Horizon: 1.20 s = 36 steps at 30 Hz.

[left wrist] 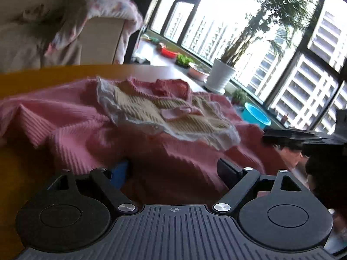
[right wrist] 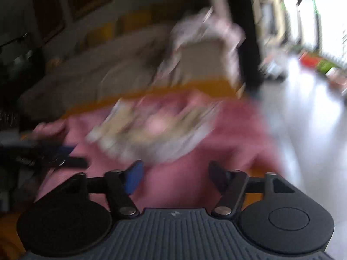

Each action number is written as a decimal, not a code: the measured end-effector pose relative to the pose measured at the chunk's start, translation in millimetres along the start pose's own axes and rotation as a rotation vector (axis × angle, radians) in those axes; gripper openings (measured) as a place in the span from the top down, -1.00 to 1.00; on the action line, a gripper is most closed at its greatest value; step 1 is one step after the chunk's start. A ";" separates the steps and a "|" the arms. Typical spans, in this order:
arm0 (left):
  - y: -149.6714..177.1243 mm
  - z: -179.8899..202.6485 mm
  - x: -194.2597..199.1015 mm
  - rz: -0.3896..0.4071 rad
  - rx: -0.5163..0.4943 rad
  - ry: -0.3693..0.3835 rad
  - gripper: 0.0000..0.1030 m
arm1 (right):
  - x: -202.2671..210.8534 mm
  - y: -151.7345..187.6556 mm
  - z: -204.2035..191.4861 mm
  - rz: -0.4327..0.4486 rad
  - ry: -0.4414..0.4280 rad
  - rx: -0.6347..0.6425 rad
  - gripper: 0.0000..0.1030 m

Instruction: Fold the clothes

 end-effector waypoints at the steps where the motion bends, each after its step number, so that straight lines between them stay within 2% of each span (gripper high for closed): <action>1: 0.1 -2.1 2.8 -0.008 -0.003 -0.010 -0.65 | -10.7 0.5 -6.9 -0.001 -0.016 0.003 -0.18; 5: 3.9 -19.7 25.2 -0.005 -0.011 -0.052 -0.64 | -48.5 -5.8 -31.1 -0.011 -0.124 -0.075 -0.25; 8: 6.7 -38.8 51.2 0.016 0.012 -0.108 -0.64 | -74.0 -7.6 -55.2 -0.022 -0.195 -0.087 -0.26; 11: 11.3 -57.3 79.5 0.034 0.037 -0.176 -0.65 | -89.6 -3.9 -85.4 -0.046 -0.276 -0.042 -0.27; 16: 22.2 -67.9 115.2 0.055 0.094 -0.197 -0.78 | -103.2 0.7 -125.4 -0.069 -0.323 0.073 -0.42; 20: 27.3 -62.4 118.0 0.088 0.124 -0.204 -0.88 | -108.9 -2.3 -121.9 -0.055 -0.275 0.114 -0.41; 22: 25.7 -54.8 110.7 0.096 0.129 -0.194 -0.90 | -99.7 -1.8 -111.0 -0.039 -0.212 0.126 -0.40; 24: 22.0 -47.4 101.8 0.084 0.126 -0.174 -0.90 | -93.9 -7.4 -92.0 -0.024 -0.136 0.095 -0.38; 27: 16.5 -40.5 103.3 0.083 0.124 -0.154 -0.90 | -67.1 -18.4 -63.9 0.032 -0.087 0.022 -0.38; 30: 9.7 -58.5 134.8 0.133 0.165 -0.192 -0.90 | -28.6 -28.7 -13.4 0.101 -0.025 -0.128 -0.38; 33: 7.6 -99.6 171.1 0.179 0.321 -0.294 -0.87 | -2.6 -27.9 51.0 0.142 0.087 -0.336 -0.38; 34: 8.6 -111.0 180.1 0.191 0.376 -0.313 -0.85 | 2.6 -25.8 70.4 0.152 0.129 -0.397 -0.38; 36: 10.6 -116.9 188.9 0.210 0.414 -0.320 -0.85 | 9.4 -19.4 100.7 0.174 0.209 -0.497 -0.38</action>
Point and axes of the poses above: each gripper's, at about its wrist camera, not at the fingertips, and x roughly against the way its jaws point, z to its right, y to its underside, the point moved 5 cm from there along -x, roughly the way its jaws point, and after that the axes turned 12 degrees about z, right-handed, at the moved point
